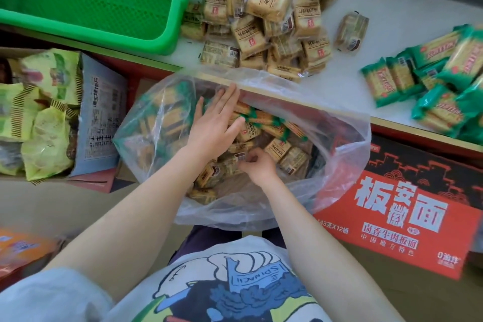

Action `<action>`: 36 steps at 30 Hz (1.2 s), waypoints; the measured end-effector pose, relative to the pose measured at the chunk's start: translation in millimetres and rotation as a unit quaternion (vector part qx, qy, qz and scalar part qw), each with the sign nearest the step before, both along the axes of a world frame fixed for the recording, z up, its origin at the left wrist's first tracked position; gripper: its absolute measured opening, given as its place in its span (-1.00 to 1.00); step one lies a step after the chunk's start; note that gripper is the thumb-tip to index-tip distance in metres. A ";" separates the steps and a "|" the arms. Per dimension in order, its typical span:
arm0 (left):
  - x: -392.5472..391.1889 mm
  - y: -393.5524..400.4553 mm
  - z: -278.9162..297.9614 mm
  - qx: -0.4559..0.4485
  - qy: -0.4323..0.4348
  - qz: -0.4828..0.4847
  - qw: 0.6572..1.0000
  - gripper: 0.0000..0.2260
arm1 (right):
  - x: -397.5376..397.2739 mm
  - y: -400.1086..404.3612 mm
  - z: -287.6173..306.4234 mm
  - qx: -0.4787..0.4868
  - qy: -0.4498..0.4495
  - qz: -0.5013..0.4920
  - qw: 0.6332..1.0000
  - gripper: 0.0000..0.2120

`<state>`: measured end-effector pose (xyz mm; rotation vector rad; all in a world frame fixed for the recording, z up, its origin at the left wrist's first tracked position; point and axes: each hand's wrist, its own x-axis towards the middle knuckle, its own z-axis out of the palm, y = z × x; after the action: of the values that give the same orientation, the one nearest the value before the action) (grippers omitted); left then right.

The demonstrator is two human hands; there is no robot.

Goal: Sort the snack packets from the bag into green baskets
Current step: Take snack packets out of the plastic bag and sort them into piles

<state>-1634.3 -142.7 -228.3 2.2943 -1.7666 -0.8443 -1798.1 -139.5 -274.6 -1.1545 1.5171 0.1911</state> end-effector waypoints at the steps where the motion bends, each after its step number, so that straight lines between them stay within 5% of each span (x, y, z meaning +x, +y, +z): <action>1: 0.6 -0.1 1.4 0.001 -0.003 -0.001 1.000 -0.44 | -3.8 -5.8 6.4 -0.008 -0.010 -0.002 1.000 -0.80; 7: 0.3 -4.0 9.3 0.032 0.002 0.002 0.999 -0.46 | -49.2 -53.9 81.9 0.000 -0.073 -0.063 0.995 -0.76; 12: -2.6 -9.1 17.8 0.061 0.008 0.006 0.998 -0.47 | -58.2 -102.7 139.6 -0.072 -0.206 -0.246 0.944 -0.72; 22: -8.5 -14.4 27.1 0.091 0.005 0.020 0.996 -0.47 | -6.2 -157.5 135.7 -0.034 -0.307 -0.367 0.878 -0.61; 25: -8.9 -14.6 27.0 0.091 0.007 0.022 0.996 -0.47 | 1.8 -160.2 138.2 -0.034 -0.342 -0.353 0.870 -0.65; 32: -11.4 -13.6 24.0 0.086 0.008 0.027 0.996 -0.46 | -10.8 -159.2 147.9 -0.037 -0.323 -0.321 0.889 -0.34; 36: -13.0 -13.2 23.0 0.080 0.008 0.029 0.996 -0.45 | -27.6 -134.7 153.7 -0.057 -0.314 -0.329 0.889 -0.57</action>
<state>-1647.2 -155.9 -205.3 2.4166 -1.6721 -1.0269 -1825.7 -274.2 -121.0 -0.6281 1.2449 -0.6828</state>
